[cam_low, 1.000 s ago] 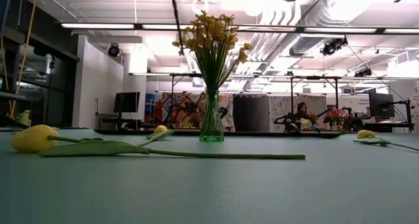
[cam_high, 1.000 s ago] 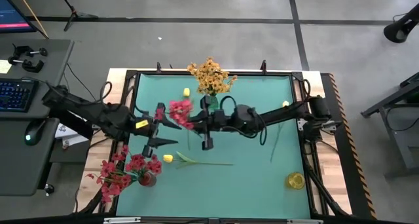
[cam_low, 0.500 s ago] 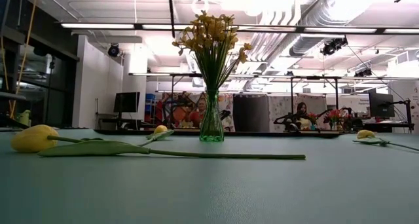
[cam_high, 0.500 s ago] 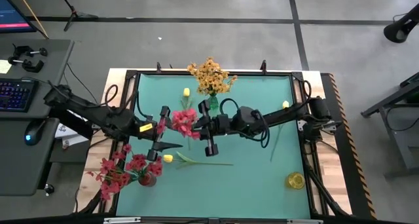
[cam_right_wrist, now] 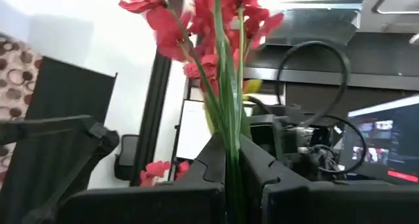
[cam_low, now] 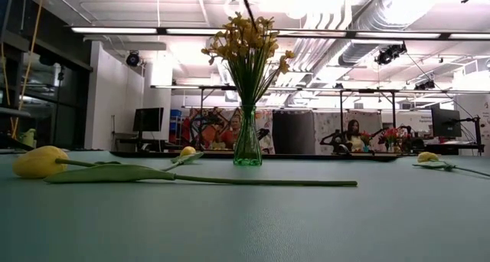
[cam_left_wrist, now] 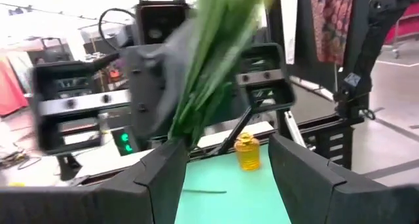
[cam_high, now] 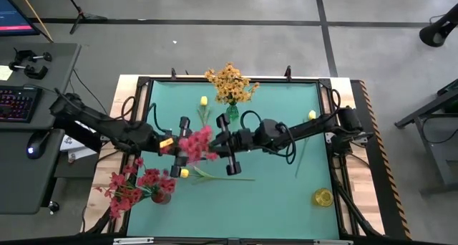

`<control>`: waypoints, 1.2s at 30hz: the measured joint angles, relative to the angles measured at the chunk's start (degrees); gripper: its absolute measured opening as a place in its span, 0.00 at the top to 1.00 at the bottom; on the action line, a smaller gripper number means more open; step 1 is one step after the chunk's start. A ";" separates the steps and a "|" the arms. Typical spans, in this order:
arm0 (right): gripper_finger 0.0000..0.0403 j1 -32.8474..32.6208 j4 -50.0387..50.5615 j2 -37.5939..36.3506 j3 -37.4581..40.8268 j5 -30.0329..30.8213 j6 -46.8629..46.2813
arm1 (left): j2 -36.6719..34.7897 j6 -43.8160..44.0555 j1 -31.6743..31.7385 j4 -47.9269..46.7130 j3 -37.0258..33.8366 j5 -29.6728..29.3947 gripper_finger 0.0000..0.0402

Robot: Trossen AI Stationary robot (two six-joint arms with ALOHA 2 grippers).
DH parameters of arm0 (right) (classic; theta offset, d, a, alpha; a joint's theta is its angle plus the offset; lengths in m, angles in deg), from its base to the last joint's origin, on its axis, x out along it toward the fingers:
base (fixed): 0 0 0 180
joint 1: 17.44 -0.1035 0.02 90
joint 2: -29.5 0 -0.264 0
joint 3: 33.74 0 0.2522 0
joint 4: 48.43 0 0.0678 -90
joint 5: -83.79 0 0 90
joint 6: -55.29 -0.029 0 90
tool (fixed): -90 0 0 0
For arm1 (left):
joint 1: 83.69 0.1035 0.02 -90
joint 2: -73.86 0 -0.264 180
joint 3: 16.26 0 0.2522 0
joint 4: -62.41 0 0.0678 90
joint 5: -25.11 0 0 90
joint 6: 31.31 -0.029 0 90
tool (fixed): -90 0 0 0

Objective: Sort flowers into vase by color
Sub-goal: Put the red flower into the red vase

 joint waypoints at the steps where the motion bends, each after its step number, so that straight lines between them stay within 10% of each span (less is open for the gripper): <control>1: 1.00 -0.29 0.10 0.00 0.00 -0.09 0.66 | -0.54 -0.03 -0.07 -0.81 0.00 -0.56 0.49; 10: 1.00 -1.49 -0.12 -0.81 0.02 2.71 5.48 | -6.68 4.40 -1.75 -9.01 0.00 -2.03 0.49; 36: 1.00 -1.14 0.85 -0.79 0.02 1.74 3.75 | 7.78 -2.50 1.68 11.78 -0.02 0.92 0.51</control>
